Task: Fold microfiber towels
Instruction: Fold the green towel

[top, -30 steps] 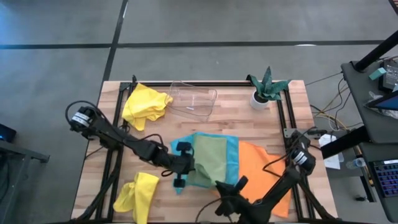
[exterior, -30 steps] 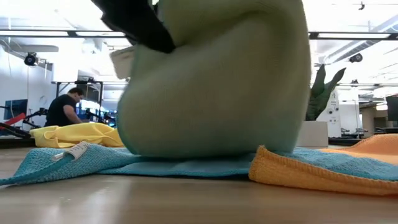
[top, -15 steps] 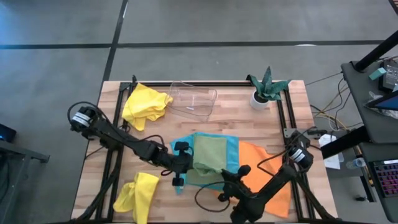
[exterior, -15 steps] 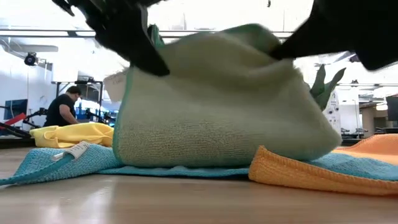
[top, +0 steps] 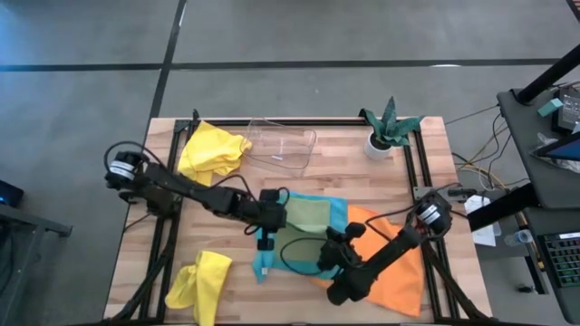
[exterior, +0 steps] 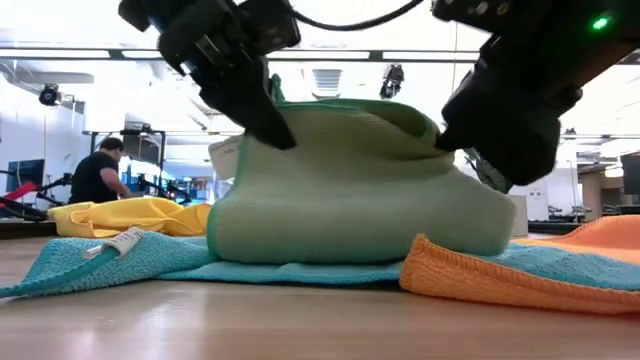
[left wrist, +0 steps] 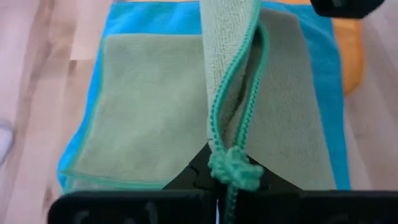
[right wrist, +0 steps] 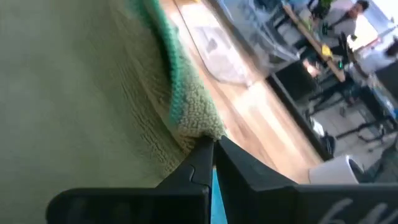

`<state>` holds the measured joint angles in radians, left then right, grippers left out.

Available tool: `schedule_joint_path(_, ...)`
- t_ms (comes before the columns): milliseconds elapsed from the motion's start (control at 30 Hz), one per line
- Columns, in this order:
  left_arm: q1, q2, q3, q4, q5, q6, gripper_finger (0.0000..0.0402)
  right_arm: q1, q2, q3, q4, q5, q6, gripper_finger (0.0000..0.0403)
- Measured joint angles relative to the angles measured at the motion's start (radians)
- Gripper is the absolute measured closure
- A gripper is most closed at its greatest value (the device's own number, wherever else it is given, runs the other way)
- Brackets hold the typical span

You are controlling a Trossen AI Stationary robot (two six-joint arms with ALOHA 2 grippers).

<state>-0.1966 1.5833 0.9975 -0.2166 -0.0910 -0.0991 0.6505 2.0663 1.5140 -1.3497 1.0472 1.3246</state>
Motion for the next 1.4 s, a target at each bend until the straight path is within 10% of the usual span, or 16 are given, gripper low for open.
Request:
schedule_joint_path(667, 0.140, 0.127, -0.080, 0.140, 0.089, 0.009, 0.0402, -0.105, -0.206, -0.361, 0.503, -0.175, -0.223, 0.0395)
schedule_joint_path(1100, 0.159, 0.133, -0.078, 0.193, 0.009, 0.114, 0.0401, -0.112, -0.218, -0.412, 0.506, -0.192, -0.176, 0.0352)
schedule_joint_path(1400, 0.165, 0.133, -0.074, 0.203, -0.054, 0.141, 0.0313, -0.110, -0.250, -0.353, 0.488, -0.192, -0.243, 0.0306)
